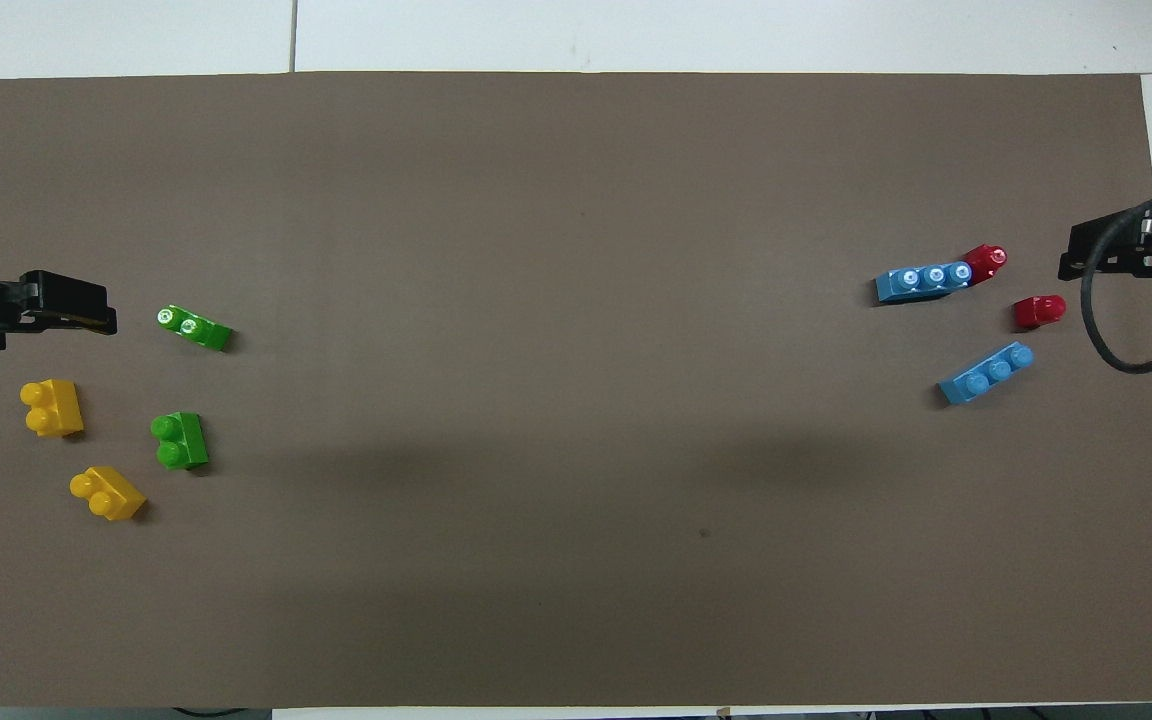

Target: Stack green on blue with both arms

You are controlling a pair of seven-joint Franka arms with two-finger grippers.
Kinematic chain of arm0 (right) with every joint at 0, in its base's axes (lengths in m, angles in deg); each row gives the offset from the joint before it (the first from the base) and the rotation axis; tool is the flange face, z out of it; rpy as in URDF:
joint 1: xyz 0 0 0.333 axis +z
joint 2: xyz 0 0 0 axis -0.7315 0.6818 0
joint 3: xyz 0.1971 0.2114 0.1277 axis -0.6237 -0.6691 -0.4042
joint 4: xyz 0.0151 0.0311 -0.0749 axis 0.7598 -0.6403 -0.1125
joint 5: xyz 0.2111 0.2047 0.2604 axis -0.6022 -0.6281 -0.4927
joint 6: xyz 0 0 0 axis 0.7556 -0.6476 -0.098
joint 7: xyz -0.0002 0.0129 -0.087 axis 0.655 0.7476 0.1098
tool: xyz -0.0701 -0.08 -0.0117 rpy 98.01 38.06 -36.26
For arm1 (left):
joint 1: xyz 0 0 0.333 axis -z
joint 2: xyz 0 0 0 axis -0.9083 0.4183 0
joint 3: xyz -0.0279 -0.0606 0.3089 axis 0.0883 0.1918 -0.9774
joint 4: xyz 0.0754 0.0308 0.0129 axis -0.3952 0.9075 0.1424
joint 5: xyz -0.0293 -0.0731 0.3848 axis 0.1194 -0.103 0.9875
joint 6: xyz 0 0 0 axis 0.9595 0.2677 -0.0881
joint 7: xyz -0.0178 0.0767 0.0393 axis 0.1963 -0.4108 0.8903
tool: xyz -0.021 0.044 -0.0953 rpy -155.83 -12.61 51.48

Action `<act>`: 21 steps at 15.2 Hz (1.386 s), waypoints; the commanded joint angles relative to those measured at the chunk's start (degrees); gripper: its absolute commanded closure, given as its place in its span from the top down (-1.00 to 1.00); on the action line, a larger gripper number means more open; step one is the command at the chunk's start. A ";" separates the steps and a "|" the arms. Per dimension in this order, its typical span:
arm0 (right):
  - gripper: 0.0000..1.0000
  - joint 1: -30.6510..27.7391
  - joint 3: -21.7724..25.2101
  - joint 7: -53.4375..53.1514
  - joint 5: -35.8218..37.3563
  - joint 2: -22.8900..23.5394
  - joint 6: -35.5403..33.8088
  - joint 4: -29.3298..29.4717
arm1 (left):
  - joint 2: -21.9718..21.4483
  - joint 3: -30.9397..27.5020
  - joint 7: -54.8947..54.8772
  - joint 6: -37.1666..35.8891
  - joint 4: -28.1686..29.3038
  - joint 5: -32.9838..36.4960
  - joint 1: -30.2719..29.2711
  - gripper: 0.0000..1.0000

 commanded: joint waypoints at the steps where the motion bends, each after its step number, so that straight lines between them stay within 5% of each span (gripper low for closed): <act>1: 0.92 -0.57 -0.47 -12.44 -1.04 0.49 1.14 -0.71 | -3.55 -0.17 4.18 5.49 6.15 -0.83 -0.57 1.00; 9: 0.85 -5.75 -0.12 -33.72 -15.44 6.47 0.44 -0.27 | -3.73 -0.17 26.32 12.08 13.36 -0.83 -1.62 1.00; 15: 0.82 -7.60 -0.03 -37.78 -19.85 15.59 -0.17 6.13 | -2.60 -0.17 28.27 15.25 17.67 -0.92 -4.70 1.00; 21: 0.82 -10.59 0.06 -42.08 -23.89 20.01 4.92 6.41 | 2.94 -0.17 44.52 25.70 19.79 -0.92 -5.14 1.00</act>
